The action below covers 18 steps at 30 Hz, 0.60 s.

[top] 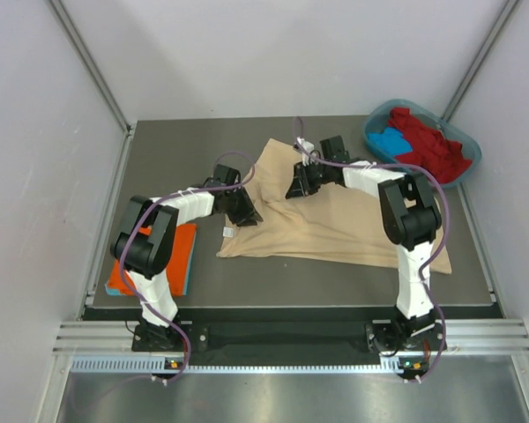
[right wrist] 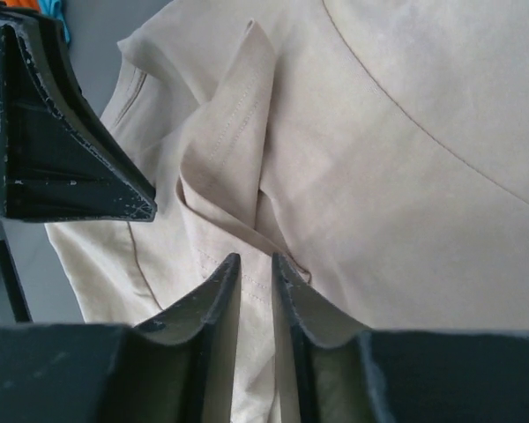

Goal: Fold and stack the t-shirts
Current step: Fold the tshirt

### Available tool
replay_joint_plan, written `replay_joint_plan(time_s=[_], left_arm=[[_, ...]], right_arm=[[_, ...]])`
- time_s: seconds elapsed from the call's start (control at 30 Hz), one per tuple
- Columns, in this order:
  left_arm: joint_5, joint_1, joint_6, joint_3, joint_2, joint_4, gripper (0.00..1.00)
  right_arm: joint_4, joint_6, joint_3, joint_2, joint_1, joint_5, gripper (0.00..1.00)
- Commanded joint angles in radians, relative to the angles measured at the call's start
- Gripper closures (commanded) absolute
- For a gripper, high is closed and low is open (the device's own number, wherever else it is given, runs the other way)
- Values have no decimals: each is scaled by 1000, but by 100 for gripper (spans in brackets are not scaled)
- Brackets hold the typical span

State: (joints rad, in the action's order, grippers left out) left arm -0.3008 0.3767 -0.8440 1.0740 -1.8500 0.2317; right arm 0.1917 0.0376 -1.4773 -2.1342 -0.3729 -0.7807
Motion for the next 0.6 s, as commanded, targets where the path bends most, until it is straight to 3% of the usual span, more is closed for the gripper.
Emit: replay_joint_plan(time_s=[0.0,0.03,0.17,0.57], left_arm=[[86,1,16,-36,-15,32,68],[88,1,17,-36,-11,32,68],[89,1,16,-34,-11,34,68],[88,1,19,-13,-29,44,68]], right_arm=[[-26,-18,-5,25,-8,-45,77],[-25,-24,-5,23,-8,-31,69],[41,-77,-57,-21,-6,-14,57],[130,-131,-120,-119,-24,-86,60]])
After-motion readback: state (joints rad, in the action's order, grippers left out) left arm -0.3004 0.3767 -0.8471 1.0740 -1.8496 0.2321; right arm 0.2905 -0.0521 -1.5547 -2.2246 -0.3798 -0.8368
